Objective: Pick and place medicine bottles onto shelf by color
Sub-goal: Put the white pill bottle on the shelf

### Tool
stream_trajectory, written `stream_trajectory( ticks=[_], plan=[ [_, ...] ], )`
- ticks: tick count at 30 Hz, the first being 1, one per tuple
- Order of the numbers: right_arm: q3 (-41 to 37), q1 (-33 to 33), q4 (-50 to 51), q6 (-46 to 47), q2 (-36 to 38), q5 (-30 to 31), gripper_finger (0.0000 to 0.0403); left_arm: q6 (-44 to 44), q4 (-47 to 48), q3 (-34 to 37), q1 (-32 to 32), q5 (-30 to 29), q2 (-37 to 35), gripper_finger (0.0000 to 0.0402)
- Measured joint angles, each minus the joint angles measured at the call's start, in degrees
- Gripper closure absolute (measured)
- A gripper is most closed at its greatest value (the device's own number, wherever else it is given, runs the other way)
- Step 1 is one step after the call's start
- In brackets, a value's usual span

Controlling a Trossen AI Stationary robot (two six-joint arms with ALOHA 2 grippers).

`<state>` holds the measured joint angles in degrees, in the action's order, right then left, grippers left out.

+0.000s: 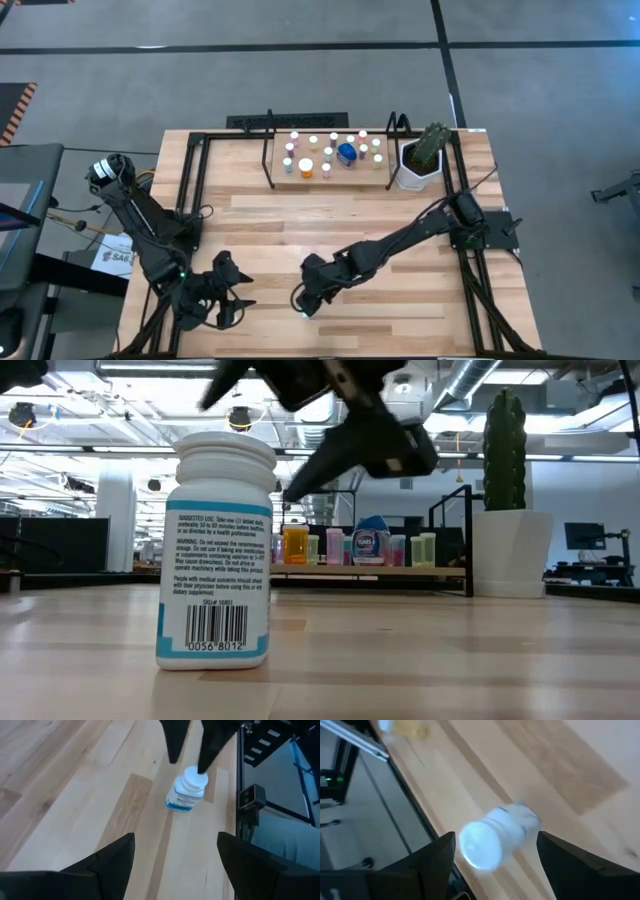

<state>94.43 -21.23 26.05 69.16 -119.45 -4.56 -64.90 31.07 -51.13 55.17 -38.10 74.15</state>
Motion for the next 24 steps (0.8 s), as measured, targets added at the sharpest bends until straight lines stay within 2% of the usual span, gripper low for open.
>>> stream_trajectory(
  ticks=[4,8,11,18,20,24],
  plan=[
    [0.04,0.07,-0.09,-0.5,-0.01,0.64,0.01,-1.3,0.71,0.0,0.94,-0.7,0.0,0.0132],
    [-0.02,0.0,-2.66,-5.75,0.01,2.35,0.01,-2.27,1.54,-0.01,1.59,-1.8,0.0,0.0132],
    [0.02,-0.93,-5.97,-16.91,0.1,2.35,0.01,-2.28,1.72,-0.02,1.67,-1.85,0.0,0.0132],
    [0.02,-2.66,-5.34,-54.53,0.38,1.76,0.01,-2.93,2.63,-0.02,1.67,-1.68,0.0,0.0132],
    [0.02,-2.72,-5.43,-61.87,0.34,1.67,0.01,-4.26,2.69,0.0,1.67,-1.67,0.0,0.0132],
    [0.02,-2.75,-5.04,-70.25,0.17,1.62,0.01,-6.55,2.69,0.0,1.67,-1.81,0.0,0.0132]
  ],
)
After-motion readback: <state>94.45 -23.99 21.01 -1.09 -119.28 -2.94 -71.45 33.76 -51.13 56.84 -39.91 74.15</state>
